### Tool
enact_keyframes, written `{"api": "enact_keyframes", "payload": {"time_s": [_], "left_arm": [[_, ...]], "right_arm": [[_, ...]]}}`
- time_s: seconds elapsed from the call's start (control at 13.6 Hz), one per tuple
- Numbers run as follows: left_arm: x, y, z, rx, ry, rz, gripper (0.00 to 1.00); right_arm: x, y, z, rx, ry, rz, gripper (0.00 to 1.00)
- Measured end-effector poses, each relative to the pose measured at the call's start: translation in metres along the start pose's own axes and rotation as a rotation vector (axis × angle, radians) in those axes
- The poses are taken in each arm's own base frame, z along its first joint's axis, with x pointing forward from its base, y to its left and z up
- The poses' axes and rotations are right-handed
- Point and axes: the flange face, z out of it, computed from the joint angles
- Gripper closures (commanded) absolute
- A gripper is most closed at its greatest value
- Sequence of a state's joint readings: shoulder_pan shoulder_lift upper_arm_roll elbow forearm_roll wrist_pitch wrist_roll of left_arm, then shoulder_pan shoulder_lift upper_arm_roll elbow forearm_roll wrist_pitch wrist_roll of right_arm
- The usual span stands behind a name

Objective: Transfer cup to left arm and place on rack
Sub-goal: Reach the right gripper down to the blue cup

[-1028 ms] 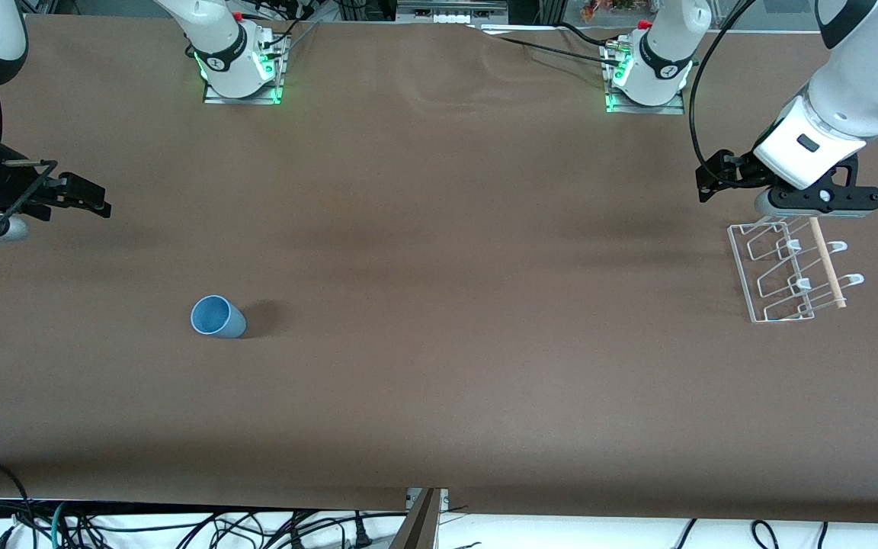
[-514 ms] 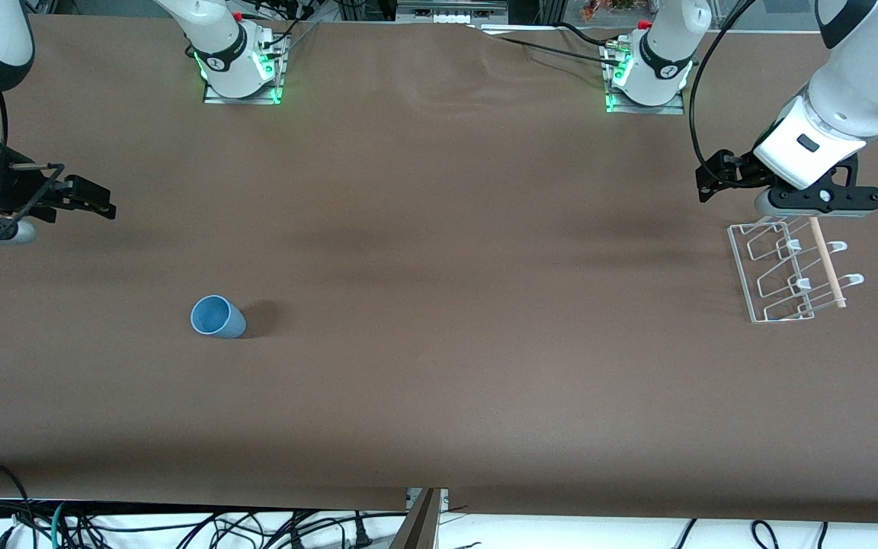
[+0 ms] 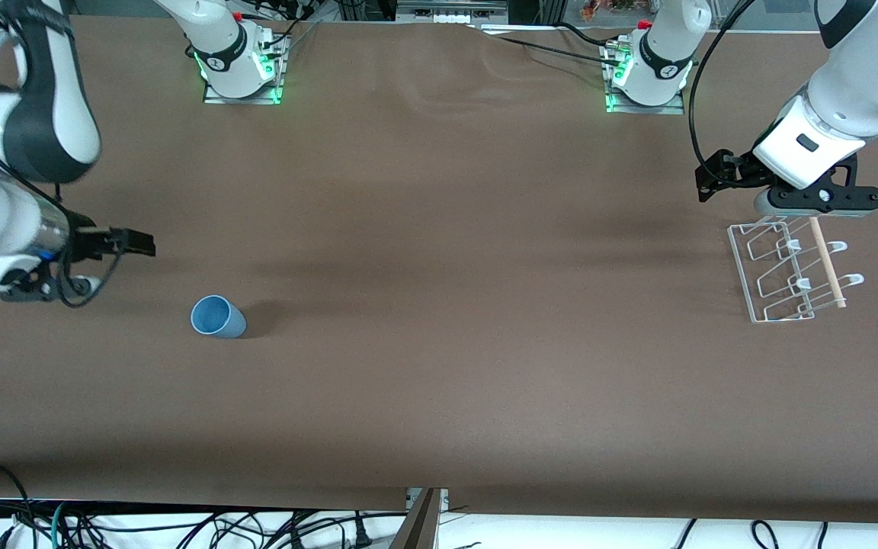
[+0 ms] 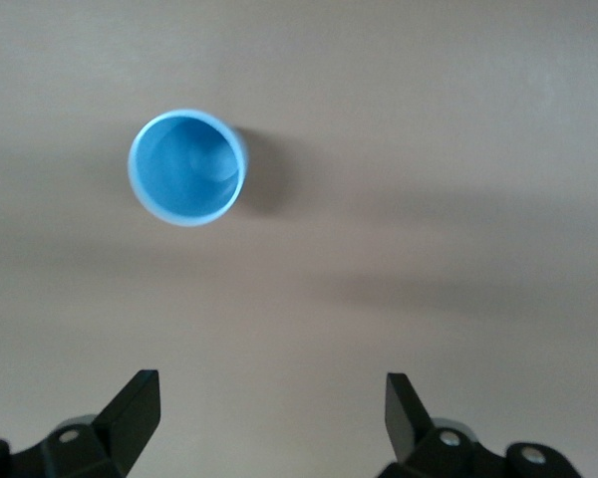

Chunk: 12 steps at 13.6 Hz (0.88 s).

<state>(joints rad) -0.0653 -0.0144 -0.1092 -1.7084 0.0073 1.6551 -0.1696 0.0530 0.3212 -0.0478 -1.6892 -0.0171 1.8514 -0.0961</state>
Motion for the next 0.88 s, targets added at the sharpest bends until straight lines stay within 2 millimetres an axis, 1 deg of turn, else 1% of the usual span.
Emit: {"api": "enact_keyframes", "payload": {"time_s": [0.22, 0.29, 0.37, 0.44, 0.51, 0.73, 0.88], "left_arm": [[0.000, 0.000, 0.000, 0.000, -0.001, 0.001, 0.00], [0.000, 0.000, 0.000, 0.000, -0.001, 0.001, 0.00], [0.000, 0.000, 0.000, 0.000, -0.001, 0.001, 0.00], [0.000, 0.000, 0.000, 0.000, -0.001, 0.001, 0.00], [0.000, 0.000, 0.000, 0.000, -0.001, 0.001, 0.00], [0.000, 0.001, 0.000, 0.000, -0.001, 0.001, 0.00], [0.000, 0.001, 0.000, 0.000, -0.001, 0.001, 0.00]], "right_arm": [[0.028, -0.021, 0.060, -0.053, -0.010, -0.056, 0.01], [0.033, -0.024, 0.077, -0.057, -0.019, -0.063, 0.01], [0.037, -0.025, 0.089, -0.058, -0.026, -0.066, 0.01], [0.039, -0.024, 0.096, -0.058, -0.031, -0.065, 0.01], [0.040, -0.023, 0.098, -0.059, -0.031, -0.064, 0.01], [0.049, -0.023, 0.100, -0.054, -0.021, -0.035, 0.01], [0.058, -0.025, 0.106, -0.050, -0.018, -0.004, 0.01]]}}
